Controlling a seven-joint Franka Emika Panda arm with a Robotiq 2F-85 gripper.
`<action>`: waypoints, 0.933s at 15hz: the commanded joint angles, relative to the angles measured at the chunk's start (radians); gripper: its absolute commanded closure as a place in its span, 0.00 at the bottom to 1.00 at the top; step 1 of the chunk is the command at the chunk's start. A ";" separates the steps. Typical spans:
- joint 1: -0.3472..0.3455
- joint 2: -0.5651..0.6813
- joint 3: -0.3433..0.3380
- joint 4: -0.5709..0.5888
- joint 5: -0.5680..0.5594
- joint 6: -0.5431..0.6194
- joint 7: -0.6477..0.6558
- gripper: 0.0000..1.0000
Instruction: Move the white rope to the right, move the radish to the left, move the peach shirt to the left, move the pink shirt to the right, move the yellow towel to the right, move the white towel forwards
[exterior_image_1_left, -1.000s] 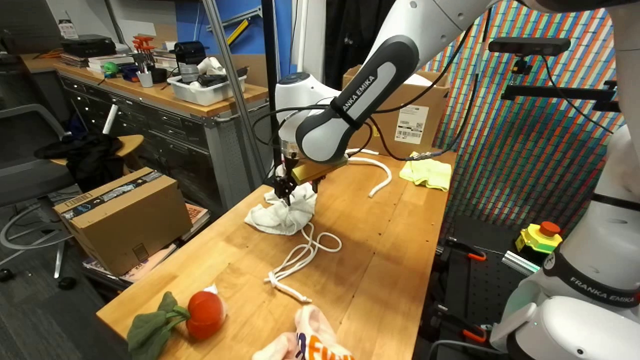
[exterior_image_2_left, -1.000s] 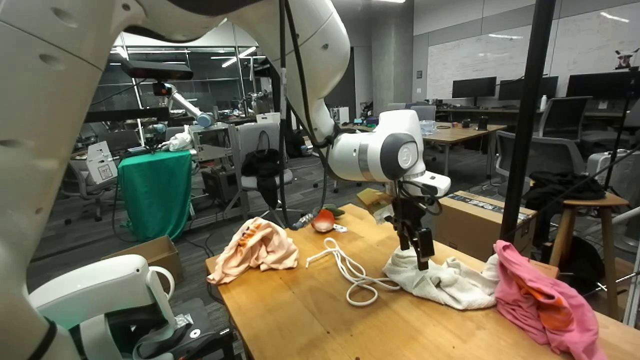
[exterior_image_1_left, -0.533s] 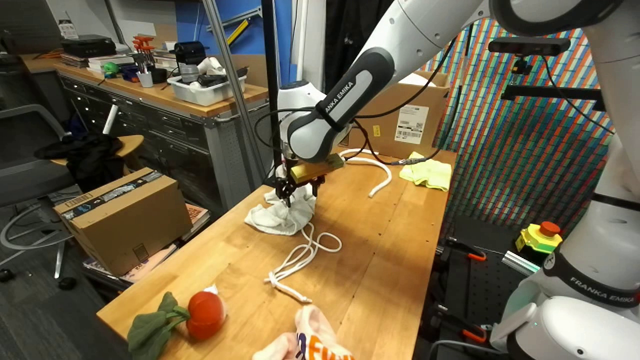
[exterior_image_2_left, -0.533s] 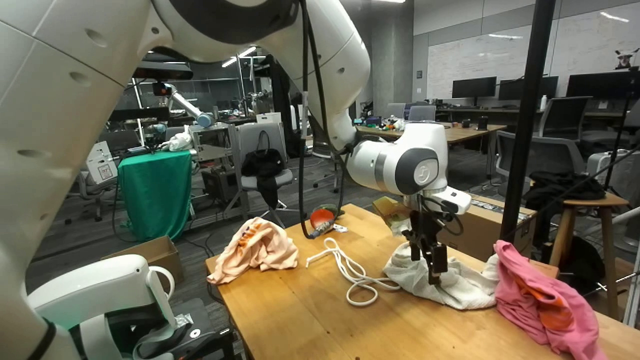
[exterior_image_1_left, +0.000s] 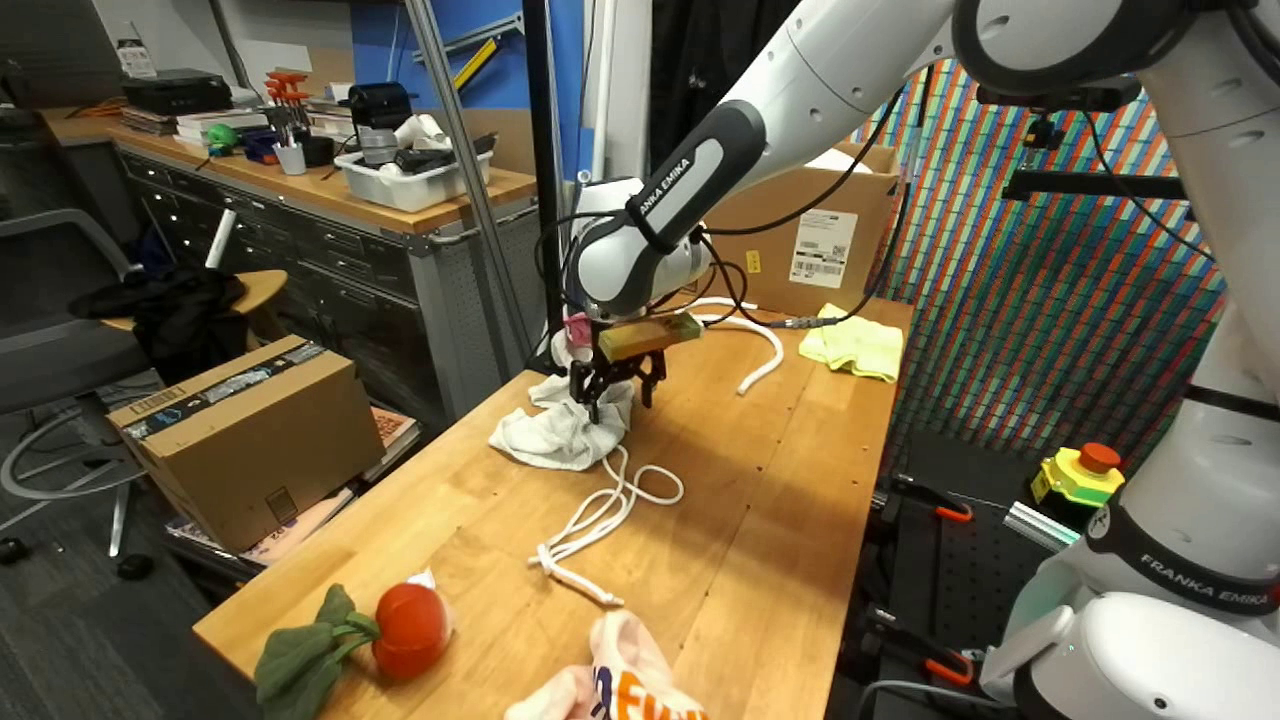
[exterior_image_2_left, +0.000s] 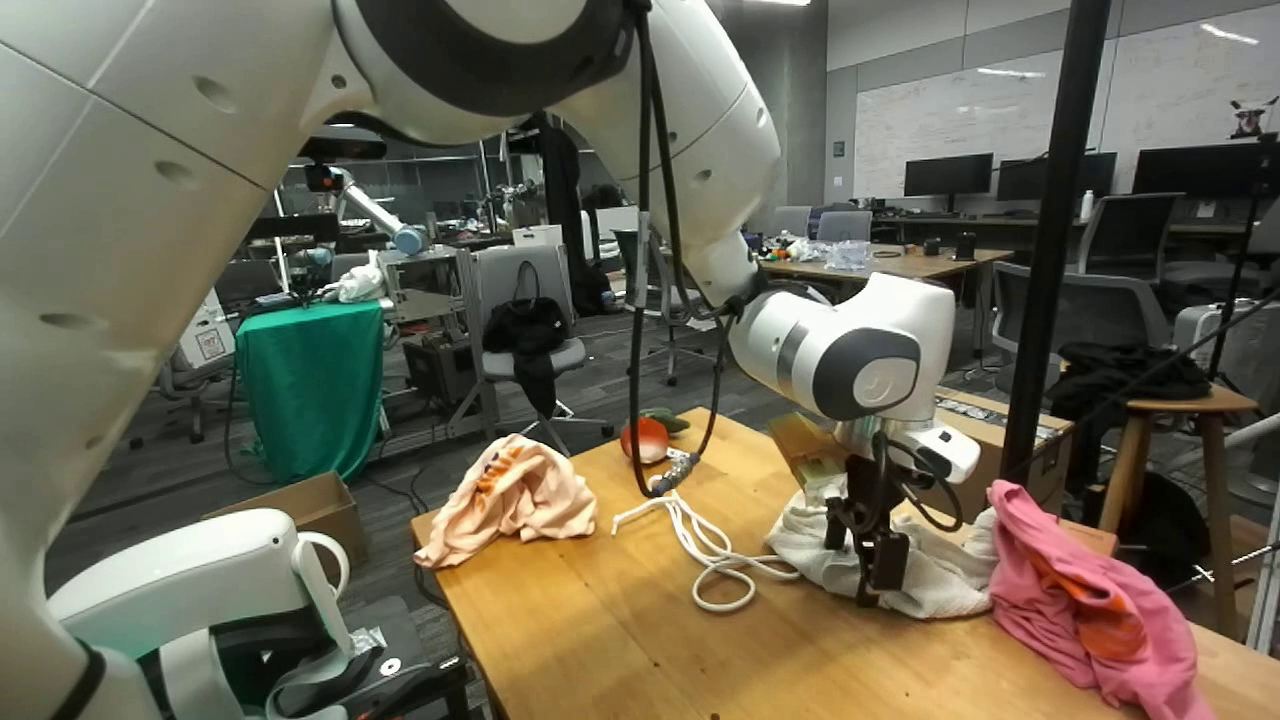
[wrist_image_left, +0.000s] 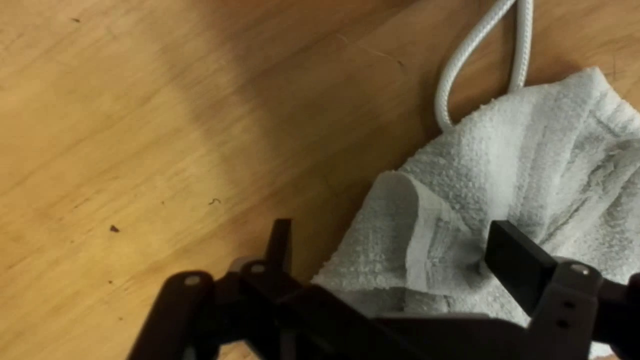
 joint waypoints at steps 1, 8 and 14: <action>-0.005 0.026 0.005 0.029 0.035 -0.020 -0.036 0.00; 0.042 0.021 -0.005 0.026 0.002 -0.004 -0.031 0.00; 0.050 0.053 -0.017 0.066 -0.011 -0.027 -0.029 0.02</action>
